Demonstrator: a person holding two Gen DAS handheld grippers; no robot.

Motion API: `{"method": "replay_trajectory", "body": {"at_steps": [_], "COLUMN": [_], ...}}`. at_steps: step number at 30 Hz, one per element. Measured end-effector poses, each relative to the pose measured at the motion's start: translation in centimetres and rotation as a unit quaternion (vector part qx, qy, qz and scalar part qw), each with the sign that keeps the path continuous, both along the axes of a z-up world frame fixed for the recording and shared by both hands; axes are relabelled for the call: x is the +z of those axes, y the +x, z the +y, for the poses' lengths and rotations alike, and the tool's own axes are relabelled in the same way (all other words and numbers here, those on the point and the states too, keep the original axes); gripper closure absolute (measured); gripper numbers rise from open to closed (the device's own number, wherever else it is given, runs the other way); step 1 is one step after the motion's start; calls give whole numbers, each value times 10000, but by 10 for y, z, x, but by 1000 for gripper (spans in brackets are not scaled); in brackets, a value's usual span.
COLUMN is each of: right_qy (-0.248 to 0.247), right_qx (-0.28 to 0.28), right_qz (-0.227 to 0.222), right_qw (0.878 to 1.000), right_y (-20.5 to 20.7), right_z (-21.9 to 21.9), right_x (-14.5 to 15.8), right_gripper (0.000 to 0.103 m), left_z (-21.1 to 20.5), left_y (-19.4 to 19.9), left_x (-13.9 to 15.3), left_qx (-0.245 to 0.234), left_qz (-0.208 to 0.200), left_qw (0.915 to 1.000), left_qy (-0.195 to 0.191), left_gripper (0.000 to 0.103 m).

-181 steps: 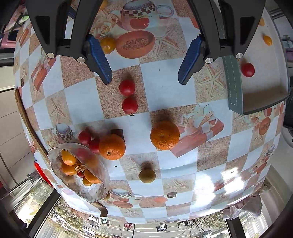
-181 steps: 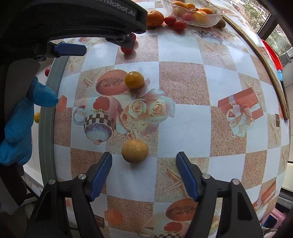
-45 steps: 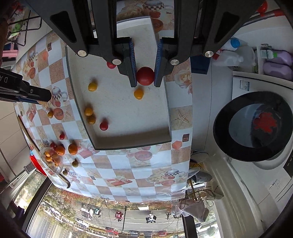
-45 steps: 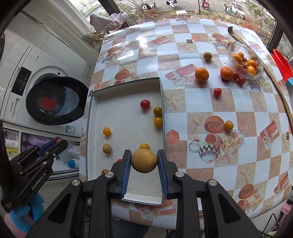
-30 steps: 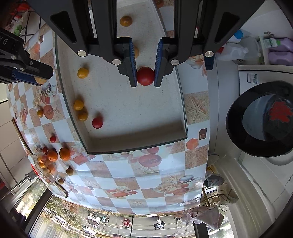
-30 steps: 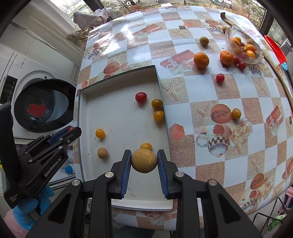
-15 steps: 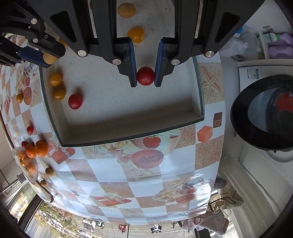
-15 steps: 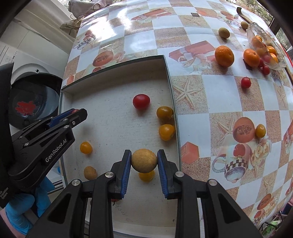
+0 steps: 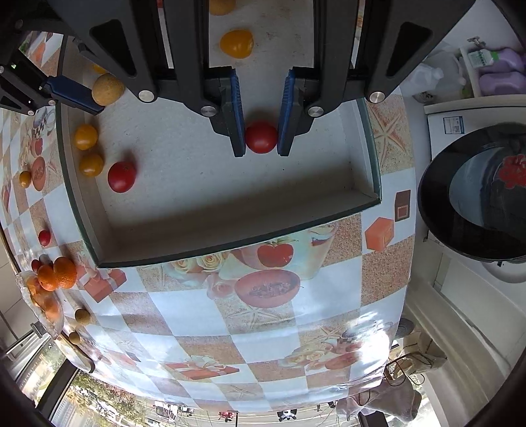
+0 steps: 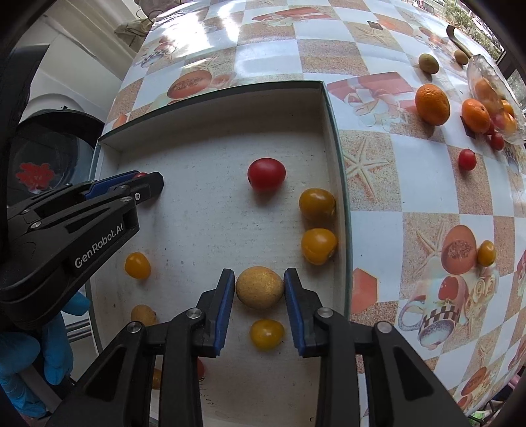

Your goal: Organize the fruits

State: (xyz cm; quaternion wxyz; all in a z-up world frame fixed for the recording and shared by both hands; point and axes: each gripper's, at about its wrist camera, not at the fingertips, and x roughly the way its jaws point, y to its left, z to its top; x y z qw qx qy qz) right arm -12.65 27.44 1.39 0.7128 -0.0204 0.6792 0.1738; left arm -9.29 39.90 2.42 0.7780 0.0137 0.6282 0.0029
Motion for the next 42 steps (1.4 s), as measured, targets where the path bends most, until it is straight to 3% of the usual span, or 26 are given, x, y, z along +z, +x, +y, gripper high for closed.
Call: {"method": "replay_trajectory", "body": {"at_steps": [1,3,6,9,11,18,20,21,25,30,42], "right_qy": [-37,-80,-51,-21,8,-130,-150,-181,-547,-833,-977], "right_qx": [50,70,112,264,314,37,-111,-163,-158,-25,201], "right_qz": [1,-23,-43,-122,-221,-96,-71,-70,-223,-291,-410], "right_qw": [10000,9999,9999,9996,9993,9999,9998,9997,9981,9961,9942], "right_y": [-1,-3,-10,-16,-22,-29,-33,-33,-40,-48,-71], "right_z": [2,4,5,3,-3,-36,-43,-46,-55,-57,-55], "right_x": [0,1,8,24,39,63,67,70,83,98,119], "right_gripper": [46,38,38,29,24,14,9,1,0,0,0], "left_z": [-1,3,4,4,4,0,1,2,5,-4,-23], "left_y": [-1,-2,-3,-4,-6,-26,-36,-42,-67,-100,-146], "left_x": [1,4,9,15,22,53,64,70,84,92,105], "left_qx": [18,86,115,143,203,136,161,170,153,-51,-332], "left_qz": [-24,-126,-144,-143,-191,-290,-355,-357,-191,123,373], "left_qw": [9999,9998,9998,9998,9995,9986,9983,9985,9996,9997,9981], "left_qy": [158,120,-13,4,119,414,436,391,146,222,364], "left_gripper": [60,26,26,25,0,0,0,0,0,0,0]}}
